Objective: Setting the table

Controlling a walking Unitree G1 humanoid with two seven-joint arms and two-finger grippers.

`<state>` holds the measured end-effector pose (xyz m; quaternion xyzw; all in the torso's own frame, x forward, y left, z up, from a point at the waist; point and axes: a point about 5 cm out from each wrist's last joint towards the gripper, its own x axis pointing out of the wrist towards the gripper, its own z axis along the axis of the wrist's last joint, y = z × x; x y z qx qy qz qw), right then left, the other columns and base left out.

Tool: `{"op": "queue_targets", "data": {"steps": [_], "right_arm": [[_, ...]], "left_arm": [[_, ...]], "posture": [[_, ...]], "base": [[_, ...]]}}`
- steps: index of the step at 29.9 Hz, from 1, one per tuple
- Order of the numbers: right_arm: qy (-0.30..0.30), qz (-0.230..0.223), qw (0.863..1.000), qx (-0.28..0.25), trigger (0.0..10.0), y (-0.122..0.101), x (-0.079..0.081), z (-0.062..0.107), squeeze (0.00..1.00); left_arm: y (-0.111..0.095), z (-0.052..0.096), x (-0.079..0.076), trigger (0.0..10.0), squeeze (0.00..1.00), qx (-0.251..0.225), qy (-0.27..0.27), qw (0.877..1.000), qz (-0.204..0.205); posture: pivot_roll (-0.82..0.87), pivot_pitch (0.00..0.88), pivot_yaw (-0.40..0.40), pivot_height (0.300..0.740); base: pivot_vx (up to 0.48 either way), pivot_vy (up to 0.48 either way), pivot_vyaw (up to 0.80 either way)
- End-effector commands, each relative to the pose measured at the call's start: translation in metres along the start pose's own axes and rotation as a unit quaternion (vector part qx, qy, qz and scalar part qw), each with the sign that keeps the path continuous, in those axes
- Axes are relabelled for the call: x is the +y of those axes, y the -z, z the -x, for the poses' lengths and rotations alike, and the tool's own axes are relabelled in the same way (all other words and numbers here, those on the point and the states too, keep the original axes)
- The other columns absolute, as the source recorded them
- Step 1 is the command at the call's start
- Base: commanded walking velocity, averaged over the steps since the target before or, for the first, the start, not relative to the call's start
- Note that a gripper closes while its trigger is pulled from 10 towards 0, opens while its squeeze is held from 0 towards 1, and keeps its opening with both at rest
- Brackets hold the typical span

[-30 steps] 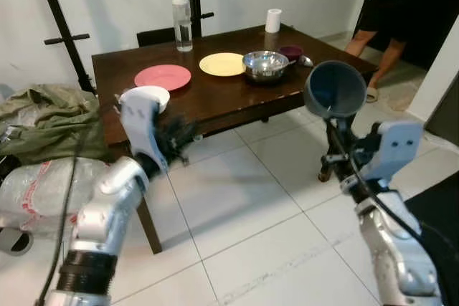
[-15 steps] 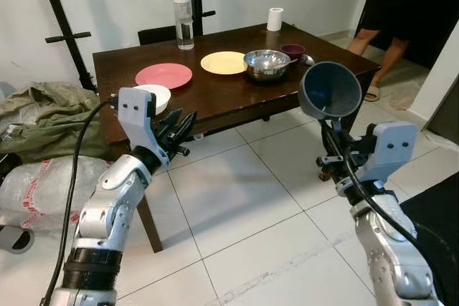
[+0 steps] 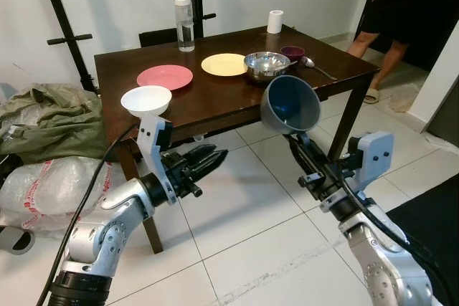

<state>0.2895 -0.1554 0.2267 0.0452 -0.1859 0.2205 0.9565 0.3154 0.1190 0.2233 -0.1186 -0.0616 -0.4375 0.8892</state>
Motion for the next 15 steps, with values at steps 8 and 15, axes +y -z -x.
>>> {"op": "queue_targets", "data": {"steps": [8, 15], "right_arm": [[0.062, 0.028, 0.998, -0.013, 10.0, -0.006, -0.016, -0.001, 0.0], [0.083, 0.025, 0.996, -0.018, 10.0, -0.004, -0.017, -0.005, 0.0]], "left_arm": [[-0.024, -0.001, 0.042, 10.0, 0.0, -0.052, -0.231, 0.968, -0.081], [-0.026, 0.005, 0.049, 10.0, 0.0, -0.064, -0.26, 0.961, -0.068]], "posture": [[-0.01, 0.021, 0.101, 0.74], [-0.01, 0.023, 0.103, 0.74]], "base": [[0.0, 0.0, 0.0], [0.0, 0.0, 0.0]]}}
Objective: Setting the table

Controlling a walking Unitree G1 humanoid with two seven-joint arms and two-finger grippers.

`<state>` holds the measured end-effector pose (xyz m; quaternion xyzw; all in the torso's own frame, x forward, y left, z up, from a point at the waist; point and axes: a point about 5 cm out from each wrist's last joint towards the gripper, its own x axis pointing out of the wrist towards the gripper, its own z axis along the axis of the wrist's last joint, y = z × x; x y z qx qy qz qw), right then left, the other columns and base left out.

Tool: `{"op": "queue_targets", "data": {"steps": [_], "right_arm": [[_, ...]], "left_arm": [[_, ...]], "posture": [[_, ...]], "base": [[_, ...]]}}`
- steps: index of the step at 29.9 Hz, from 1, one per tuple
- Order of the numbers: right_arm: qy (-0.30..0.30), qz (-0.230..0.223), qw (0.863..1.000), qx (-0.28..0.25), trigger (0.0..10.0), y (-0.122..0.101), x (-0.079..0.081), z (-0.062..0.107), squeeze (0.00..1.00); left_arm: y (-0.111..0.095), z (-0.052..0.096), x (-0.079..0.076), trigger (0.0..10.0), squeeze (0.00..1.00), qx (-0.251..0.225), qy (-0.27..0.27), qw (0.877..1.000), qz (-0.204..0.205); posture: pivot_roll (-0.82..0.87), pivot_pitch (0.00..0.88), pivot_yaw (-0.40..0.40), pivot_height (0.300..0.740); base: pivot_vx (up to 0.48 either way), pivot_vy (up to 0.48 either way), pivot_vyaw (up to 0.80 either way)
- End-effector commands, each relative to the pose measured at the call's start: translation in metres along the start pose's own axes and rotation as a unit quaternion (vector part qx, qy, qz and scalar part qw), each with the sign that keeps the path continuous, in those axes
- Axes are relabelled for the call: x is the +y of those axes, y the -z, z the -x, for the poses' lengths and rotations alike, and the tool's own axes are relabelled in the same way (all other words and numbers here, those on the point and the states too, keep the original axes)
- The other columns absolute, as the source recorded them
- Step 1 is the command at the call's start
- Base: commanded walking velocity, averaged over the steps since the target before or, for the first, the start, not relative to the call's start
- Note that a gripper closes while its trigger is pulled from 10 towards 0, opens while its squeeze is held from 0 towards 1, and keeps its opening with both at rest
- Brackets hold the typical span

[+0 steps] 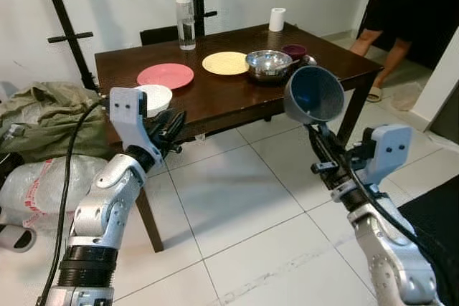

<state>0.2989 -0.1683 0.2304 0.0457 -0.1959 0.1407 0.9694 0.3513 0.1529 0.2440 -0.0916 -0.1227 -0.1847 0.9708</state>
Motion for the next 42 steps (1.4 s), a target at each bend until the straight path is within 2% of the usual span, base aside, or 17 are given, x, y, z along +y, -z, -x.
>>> {"op": "queue_targets", "data": {"steps": [1, 5, 7, 8, 9, 10, 11, 13, 15, 16, 25, 29, 31, 35, 37, 40, 42], "right_arm": [[0.006, 0.008, 1.0, -0.008, 10.0, -0.002, -0.001, -0.001, 0.0], [0.017, 0.011, 1.0, -0.013, 10.0, -0.004, -0.005, -0.001, 0.0], [0.027, 0.012, 0.999, -0.016, 10.0, -0.005, -0.008, -0.001, 0.0], [0.031, 0.013, 0.999, -0.017, 10.0, -0.005, -0.008, -0.001, 0.0], [0.033, 0.013, 0.999, -0.017, 10.0, -0.005, -0.008, -0.001, 0.0], [0.033, 0.013, 0.999, -0.017, 10.0, -0.005, -0.008, -0.001, 0.0], [0.034, 0.014, 0.999, -0.018, 10.0, -0.005, -0.008, -0.002, 0.0], [0.034, 0.012, 0.999, -0.017, 10.0, -0.004, -0.005, -0.002, 0.0], [0.033, 0.011, 0.999, -0.016, 10.0, -0.002, -0.004, -0.001, 0.0], [0.033, 0.011, 0.999, -0.014, 10.0, -0.001, -0.003, -0.001, 0.0], [0.033, 0.009, 0.999, -0.019, 10.0, -0.002, 0.0, -0.002, 0.0], [0.041, 0.005, 0.999, -0.014, 10.0, -0.001, -0.002, -0.001, 0.0], [0.049, 0.001, 0.999, -0.009, 10.0, 0.0, -0.004, -0.001, 0.0], [0.049, 0.001, 0.999, -0.009, 10.0, 0.0, -0.004, -0.001, 0.0], [0.059, 0.004, 0.998, 0.002, 10.0, 0.003, -0.006, -0.001, 0.0], [0.076, 0.005, 0.997, 0.009, 10.0, 0.005, -0.01, 0.0, 0.0], [0.094, 0.01, 0.995, 0.012, 10.0, 0.006, -0.015, 0.001, 0.0]], "left_arm": [[0.001, 0.003, 0.007, 10.0, 0.0, 0.004, -0.01, 1.0, 0.01], [-0.006, -0.001, 0.012, 10.0, 0.0, -0.014, -0.031, 0.999, 0.042], [-0.01, -0.004, 0.017, 10.0, 0.0, -0.027, -0.062, 0.996, 0.058], [-0.01, -0.005, 0.019, 10.0, 0.0, -0.028, -0.074, 0.995, 0.057], [-0.007, -0.006, 0.02, 10.0, 0.0, -0.023, -0.086, 0.996, 0.026], [-0.007, -0.006, 0.02, 10.0, 0.0, -0.023, -0.086, 0.996, 0.026], [-0.005, -0.006, 0.02, 10.0, 0.0, -0.02, -0.092, 0.996, 0.001], [0.004, -0.005, 0.016, 10.0, 0.0, -0.001, -0.08, 0.996, -0.034], [0.007, -0.004, 0.012, 10.0, 0.0, 0.007, -0.07, 0.997, -0.043], [0.01, -0.003, 0.005, 10.0, 0.0, 0.012, -0.052, 0.997, -0.063], [0.013, -0.003, 0.003, 10.0, 0.0, 0.015, -0.052, 0.996, -0.066], [0.016, -0.001, 0.003, 10.0, 0.0, 0.026, -0.05, 0.996, -0.07], [0.024, 0.001, -0.001, 10.0, 0.0, 0.057, -0.028, 0.994, -0.095], [0.024, 0.001, -0.001, 10.0, 0.0, 0.057, -0.028, 0.994, -0.095], [0.038, 0.007, -0.006, 10.0, 0.0, 0.108, 0.006, 0.984, -0.141], [0.043, 0.011, -0.009, 10.0, 0.0, 0.121, 0.026, 0.98, -0.154], [0.044, 0.015, -0.014, 10.0, 0.0, 0.12, 0.047, 0.982, -0.141]], "posture": [[-0.01, 0.023, 0.103, 0.74], [0.0, 0.024, 0.103, 0.74], [-0.01, 0.023, 0.105, 0.74], [-0.01, 0.023, 0.105, 0.74], [0.0, 0.021, 0.104, 0.74], [0.0, 0.021, 0.104, 0.74], [0.0, 0.021, 0.104, 0.74], [-0.01, 0.032, 0.106, 0.74], [-0.01, 0.032, 0.106, 0.74], [-0.01, 0.039, 0.095, 0.74], [-0.02, 0.048, 0.09, 0.74], [-0.02, 0.051, 0.089, 0.74], [-0.02, 0.051, 0.089, 0.74], [-0.02, 0.051, 0.089, 0.74], [-0.02, 0.054, 0.089, 0.74], [-0.02, 0.051, 0.09, 0.74], [-0.02, 0.048, 0.092, 0.74]], "base": [[0.0, 0.0, 0.0], [0.0, 0.0, 0.0], [0.0, 0.0, 0.0], [0.0, 0.0, 0.0], [0.0, 0.0, 0.0], [0.0, 0.0, 0.0], [0.0, 0.0, 0.0], [0.0, 0.0, 0.0], [0.0, 0.0, 0.0], [0.0, 0.0, 0.0], [0.0, 0.0, 0.0], [0.0, 0.0, 0.0], [0.0, 0.0, 0.0], [0.0, 0.0, 0.0], [0.0, 0.0, 0.0], [0.0, 0.0, 0.0], [0.0, 0.0, 0.0]]}}
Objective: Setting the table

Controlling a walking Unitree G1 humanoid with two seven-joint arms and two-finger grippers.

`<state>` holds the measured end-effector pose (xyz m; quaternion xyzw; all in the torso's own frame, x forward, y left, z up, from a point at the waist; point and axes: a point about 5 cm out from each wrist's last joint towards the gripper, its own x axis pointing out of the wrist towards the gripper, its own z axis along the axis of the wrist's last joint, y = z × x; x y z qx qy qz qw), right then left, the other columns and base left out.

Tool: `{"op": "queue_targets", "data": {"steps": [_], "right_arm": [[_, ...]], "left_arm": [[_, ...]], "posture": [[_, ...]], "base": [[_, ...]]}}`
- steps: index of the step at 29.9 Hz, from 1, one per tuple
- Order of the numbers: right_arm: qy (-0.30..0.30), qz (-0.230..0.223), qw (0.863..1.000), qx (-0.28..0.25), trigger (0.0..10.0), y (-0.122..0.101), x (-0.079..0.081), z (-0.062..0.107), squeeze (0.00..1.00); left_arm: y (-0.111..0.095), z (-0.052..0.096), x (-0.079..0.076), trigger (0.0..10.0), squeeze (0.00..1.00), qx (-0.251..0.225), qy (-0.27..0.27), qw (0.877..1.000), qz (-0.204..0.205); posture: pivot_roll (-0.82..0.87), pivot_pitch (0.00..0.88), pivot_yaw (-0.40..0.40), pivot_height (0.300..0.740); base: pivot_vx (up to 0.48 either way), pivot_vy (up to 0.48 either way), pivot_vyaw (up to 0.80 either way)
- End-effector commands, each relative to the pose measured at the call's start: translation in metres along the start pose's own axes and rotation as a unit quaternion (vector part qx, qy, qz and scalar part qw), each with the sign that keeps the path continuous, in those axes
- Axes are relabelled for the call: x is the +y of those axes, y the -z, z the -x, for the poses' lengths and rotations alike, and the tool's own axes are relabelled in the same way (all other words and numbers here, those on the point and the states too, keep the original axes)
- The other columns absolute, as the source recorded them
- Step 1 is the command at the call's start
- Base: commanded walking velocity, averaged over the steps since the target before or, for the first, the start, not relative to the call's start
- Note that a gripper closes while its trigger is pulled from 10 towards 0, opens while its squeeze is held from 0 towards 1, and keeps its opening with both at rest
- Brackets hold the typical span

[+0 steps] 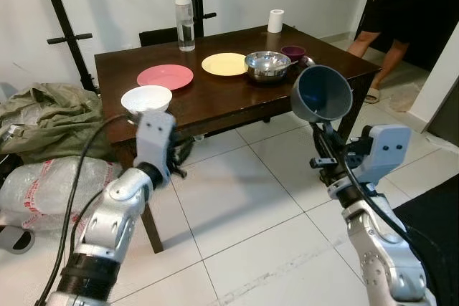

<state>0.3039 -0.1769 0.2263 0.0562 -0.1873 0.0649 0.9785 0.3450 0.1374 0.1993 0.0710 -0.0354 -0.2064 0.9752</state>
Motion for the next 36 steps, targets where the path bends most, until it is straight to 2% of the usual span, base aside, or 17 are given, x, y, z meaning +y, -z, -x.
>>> {"op": "queue_targets", "data": {"steps": [1, 3, 4, 5, 6, 7, 9, 11, 13, 16, 20, 25, 28, 31, 35, 36], "right_arm": [[0.016, 0.006, 1.0, 0.006, 10.0, 0.001, -0.005, 0.001, 0.0], [0.037, 0.017, 0.999, 0.003, 10.0, 0.001, -0.011, 0.001, 0.0], [0.054, 0.025, 0.998, 0.002, 10.0, 0.001, -0.016, 0.001, 0.0], [0.054, 0.025, 0.998, 0.002, 10.0, 0.001, -0.016, 0.001, 0.0], [0.06, 0.029, 0.998, 0.004, 10.0, 0.001, -0.018, 0.001, 0.0], [0.06, 0.029, 0.998, 0.004, 10.0, 0.001, -0.018, 0.001, 0.0], [0.064, 0.037, 0.997, 0.004, 10.0, 0.001, -0.02, 0.0, 0.0], [0.062, 0.049, 0.997, 0.003, 10.0, 0.0, -0.02, 0.0, 0.0], [0.061, 0.056, 0.997, 0.003, 10.0, 0.0, -0.021, 0.0, 0.0], [0.066, 0.06, 0.996, 0.007, 10.0, 0.001, -0.021, -0.001, 0.0], [0.069, 0.064, 0.995, 0.012, 10.0, 0.002, -0.021, -0.001, 0.0], [0.069, 0.062, 0.996, 0.014, 10.0, 0.003, -0.021, 0.0, 0.0], [0.067, 0.061, 0.996, 0.01, 10.0, 0.001, -0.02, -0.001, 0.0], [0.068, 0.058, 0.996, 0.007, 10.0, 0.0, -0.02, -0.002, 0.0], [0.07, 0.055, 0.996, -0.001, 10.0, -0.003, -0.02, -0.002, 0.0], [0.072, 0.053, 0.996, -0.005, 10.0, -0.004, -0.02, -0.003, 0.0]], "left_arm": [[-0.001, 0.003, -0.003, 10.0, 0.0, 0.001, 0.015, 1.0, -0.003], [0.001, 0.005, -0.007, 10.0, 0.0, 0.008, 0.027, 1.0, 0.011], [0.007, 0.008, -0.007, 10.0, 0.0, 0.033, 0.026, 0.999, 0.005], [0.007, 0.008, -0.007, 10.0, 0.0, 0.033, 0.026, 0.999, 0.005], [0.013, 0.008, -0.006, 10.0, 0.0, 0.056, 0.021, 0.998, -0.011], [0.013, 0.008, -0.006, 10.0, 0.0, 0.056, 0.021, 0.998, -0.011], [0.017, 0.01, -0.006, 10.0, 0.0, 0.064, 0.027, 0.997, -0.038], [0.012, 0.009, -0.005, 10.0, 0.0, 0.053, 0.021, 0.998, -0.04], [0.004, 0.005, 0.004, 10.0, 0.0, 0.028, -0.028, 0.999, -0.037], [0.003, 0.004, 0.012, 10.0, 0.0, 0.028, -0.053, 0.998, -0.012], [0.002, 0.005, 0.012, 10.0, 0.0, 0.025, -0.053, 0.998, -0.017], [-0.003, 0.007, 0.007, 10.0, 0.0, 0.001, -0.038, 0.999, 0.01], [-0.007, 0.008, -0.005, 10.0, 0.0, -0.016, 0.002, 0.999, 0.052], [-0.009, 0.007, -0.008, 10.0, 0.0, -0.018, -0.004, 0.997, 0.074], [-0.012, 0.007, -0.011, 10.0, 0.0, -0.027, 0.0, 0.997, 0.068], [-0.014, 0.006, -0.012, 10.0, 0.0, -0.038, -0.004, 0.998, 0.052]], "posture": [[-0.02, 0.048, 0.092, 0.74], [-0.02, 0.047, 0.095, 0.74], [-0.02, 0.047, 0.095, 0.74], [-0.02, 0.047, 0.095, 0.74], [-0.02, 0.047, 0.095, 0.74], [-0.02, 0.047, 0.095, 0.74], [-0.02, 0.044, 0.095, 0.74], [-0.02, 0.044, 0.095, 0.74], [-0.02, 0.04, 0.095, 0.74], [-0.02, 0.038, 0.094, 0.74], [-0.02, 0.037, 0.096, 0.74], [-0.02, 0.036, 0.095, 0.74], [-0.02, 0.035, 0.095, 0.74], [-0.02, 0.035, 0.094, 0.74], [-0.02, 0.035, 0.093, 0.74], [-0.01, 0.037, 0.095, 0.74]], "base": [[0.0, 0.0, 0.0], [0.0, 0.0, 0.0], [0.0, 0.0, 0.0], [0.0, 0.0, 0.0], [0.0, 0.0, 0.0], [0.0, 0.0, 0.0], [0.0, 0.0, 0.0], [0.0, 0.0, 0.0], [0.0, 0.0, 0.0], [0.0, 0.0, 0.0], [0.0, 0.0, 0.0], [0.0, 0.0, 0.0], [0.0, 0.0, 0.0], [0.0, 0.0, 0.0], [0.0, 0.0, 0.0], [0.0, 0.0, 0.0]]}}
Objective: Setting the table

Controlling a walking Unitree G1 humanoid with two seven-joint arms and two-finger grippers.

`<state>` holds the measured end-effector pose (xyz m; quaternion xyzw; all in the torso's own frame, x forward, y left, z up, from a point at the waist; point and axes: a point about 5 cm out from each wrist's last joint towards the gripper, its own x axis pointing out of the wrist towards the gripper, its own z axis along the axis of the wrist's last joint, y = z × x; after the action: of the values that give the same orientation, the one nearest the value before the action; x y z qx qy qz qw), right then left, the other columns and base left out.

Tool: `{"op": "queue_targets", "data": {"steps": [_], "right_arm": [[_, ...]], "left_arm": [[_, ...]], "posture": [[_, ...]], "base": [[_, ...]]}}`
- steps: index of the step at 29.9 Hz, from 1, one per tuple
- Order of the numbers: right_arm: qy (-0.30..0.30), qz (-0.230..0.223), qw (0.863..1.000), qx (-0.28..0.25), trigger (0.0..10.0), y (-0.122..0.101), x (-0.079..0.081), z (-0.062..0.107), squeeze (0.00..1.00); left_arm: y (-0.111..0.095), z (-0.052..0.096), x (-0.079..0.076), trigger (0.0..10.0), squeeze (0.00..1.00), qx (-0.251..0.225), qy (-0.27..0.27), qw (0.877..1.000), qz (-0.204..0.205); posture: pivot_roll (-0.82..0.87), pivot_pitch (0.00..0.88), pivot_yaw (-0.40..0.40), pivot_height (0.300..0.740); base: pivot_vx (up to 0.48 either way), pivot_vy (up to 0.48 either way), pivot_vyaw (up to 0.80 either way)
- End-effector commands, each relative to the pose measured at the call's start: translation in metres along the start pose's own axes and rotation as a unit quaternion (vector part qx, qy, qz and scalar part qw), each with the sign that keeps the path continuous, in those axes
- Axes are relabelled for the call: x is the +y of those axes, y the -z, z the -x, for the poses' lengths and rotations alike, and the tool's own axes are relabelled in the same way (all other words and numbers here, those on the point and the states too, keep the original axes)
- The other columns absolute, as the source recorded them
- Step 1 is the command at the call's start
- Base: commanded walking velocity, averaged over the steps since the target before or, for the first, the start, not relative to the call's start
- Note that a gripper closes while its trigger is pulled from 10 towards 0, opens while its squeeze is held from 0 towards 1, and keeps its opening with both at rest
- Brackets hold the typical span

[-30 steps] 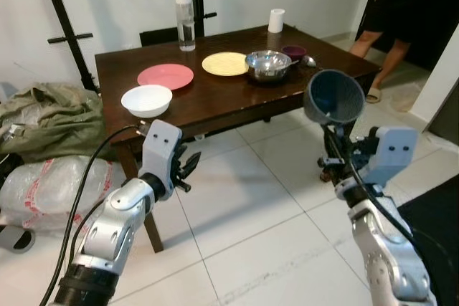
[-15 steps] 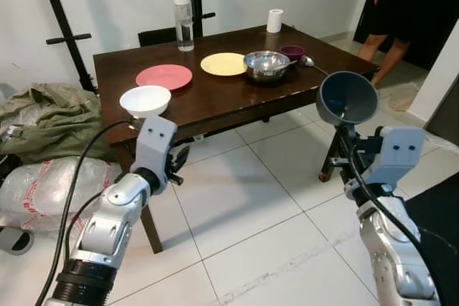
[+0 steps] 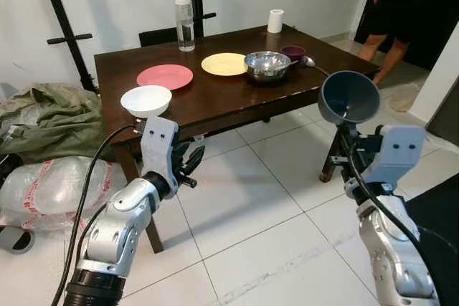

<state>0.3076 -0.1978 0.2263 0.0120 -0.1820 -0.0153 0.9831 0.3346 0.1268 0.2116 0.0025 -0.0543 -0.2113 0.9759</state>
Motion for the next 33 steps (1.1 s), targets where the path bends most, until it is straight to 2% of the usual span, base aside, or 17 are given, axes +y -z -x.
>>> {"op": "queue_targets", "data": {"steps": [1, 4, 6, 12, 33], "right_arm": [[0.002, -0.007, 1.0, -0.01, 10.0, -0.0036, 0.0003, -0.0016, 0.0], [0.004, -0.007, 1.0, -0.011, 10.0, -0.0038, 0.0002, -0.0018, 0.0], [0.006, -0.009, 1.0, -0.012, 10.0, -0.0039, 0.0004, -0.0021, 0.0], [0.012, -0.009, 1.0, -0.012, 10.0, -0.0034, -0.0007, -0.0026, 0.0], [0.006, -0.011, 1.0, -0.008, 10.0, -0.0017, 0.0014, -0.0015, 0.0]], "left_arm": [[-0.0008, 0.0016, -0.0007, 10.0, 0.0, -0.011, -0.005, 1.0, -0.023], [-0.0023, 0.0015, -0.0006, 10.0, 0.0, -0.017, -0.013, 0.999, -0.027], [-0.0028, 0.0011, 0.0009, 10.0, 0.0, -0.019, -0.021, 0.998, -0.05], [-0.0048, 0.001, 0.003, 10.0, 0.0, -0.021, -0.027, 0.999, -0.021], [-0.0096, -0.002, 0.0045, 10.0, 0.0, -0.033, -0.037, 0.998, -0.025]], "posture": [[-0.01, 0.037, 0.095, 0.74], [-0.01, 0.037, 0.095, 0.74], [-0.01, 0.037, 0.095, 0.74], [-0.01, 0.034, 0.095, 0.74], [-0.01, 0.034, 0.096, 0.74]], "base": [[0.0, 0.0, 0.0], [0.0, 0.0, 0.0], [0.0, 0.0, 0.0], [0.0, 0.0, 0.0], [0.0, 0.0, 0.0]]}}
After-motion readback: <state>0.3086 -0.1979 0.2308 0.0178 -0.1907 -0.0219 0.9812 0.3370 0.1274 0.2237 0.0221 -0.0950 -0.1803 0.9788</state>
